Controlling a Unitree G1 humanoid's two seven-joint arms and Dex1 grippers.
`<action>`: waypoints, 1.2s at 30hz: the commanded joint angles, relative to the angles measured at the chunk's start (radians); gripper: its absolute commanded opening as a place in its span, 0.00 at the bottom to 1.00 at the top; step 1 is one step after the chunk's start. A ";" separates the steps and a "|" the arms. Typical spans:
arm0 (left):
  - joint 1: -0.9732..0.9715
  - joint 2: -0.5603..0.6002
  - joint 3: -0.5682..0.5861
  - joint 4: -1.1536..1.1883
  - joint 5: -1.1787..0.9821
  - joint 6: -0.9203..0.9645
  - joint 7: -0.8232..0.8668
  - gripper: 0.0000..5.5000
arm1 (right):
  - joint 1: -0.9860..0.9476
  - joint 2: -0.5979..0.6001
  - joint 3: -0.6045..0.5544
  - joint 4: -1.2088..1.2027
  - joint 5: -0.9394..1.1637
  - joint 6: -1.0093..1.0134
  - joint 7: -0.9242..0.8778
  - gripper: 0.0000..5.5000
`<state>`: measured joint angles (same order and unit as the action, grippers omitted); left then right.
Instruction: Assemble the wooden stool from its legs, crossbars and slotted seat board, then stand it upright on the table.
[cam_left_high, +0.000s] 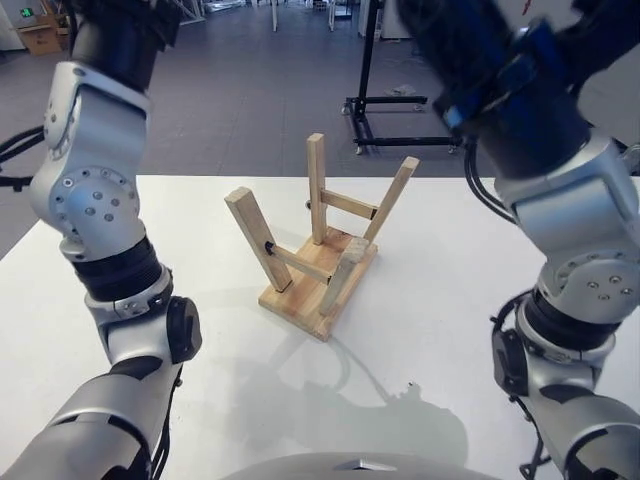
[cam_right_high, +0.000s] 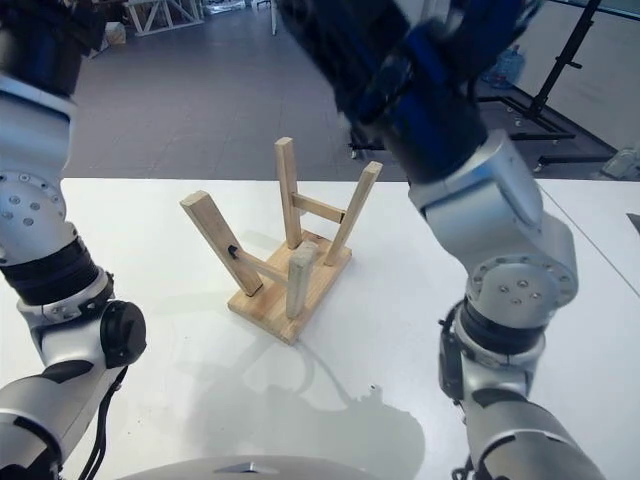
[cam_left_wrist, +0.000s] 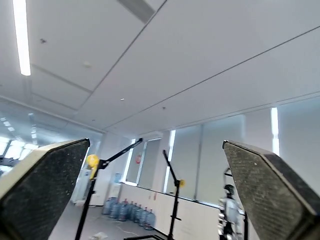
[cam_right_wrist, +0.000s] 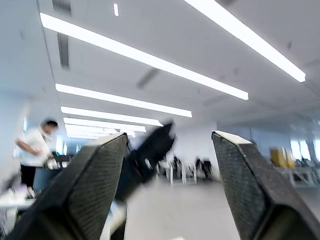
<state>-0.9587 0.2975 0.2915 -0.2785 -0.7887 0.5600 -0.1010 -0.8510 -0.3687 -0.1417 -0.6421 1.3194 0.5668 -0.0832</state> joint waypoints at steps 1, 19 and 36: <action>0.374 0.016 -0.290 0.075 0.145 0.058 -0.139 0.89 | 0.465 -0.083 0.289 0.012 -0.103 0.166 0.124 0.57; 0.439 -0.100 -0.284 0.065 0.195 0.068 -0.090 0.89 | 0.521 -0.058 0.211 0.079 -0.306 0.025 0.198 0.57; 0.406 0.097 0.097 0.088 0.233 0.022 0.160 0.89 | 0.734 -0.247 0.377 -0.077 -0.364 0.181 0.389 0.57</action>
<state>-0.5940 0.3817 0.3748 -0.2015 -0.5842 0.6010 0.0719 -0.1451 -0.5780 0.2486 -0.6671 0.9062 0.7235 0.2231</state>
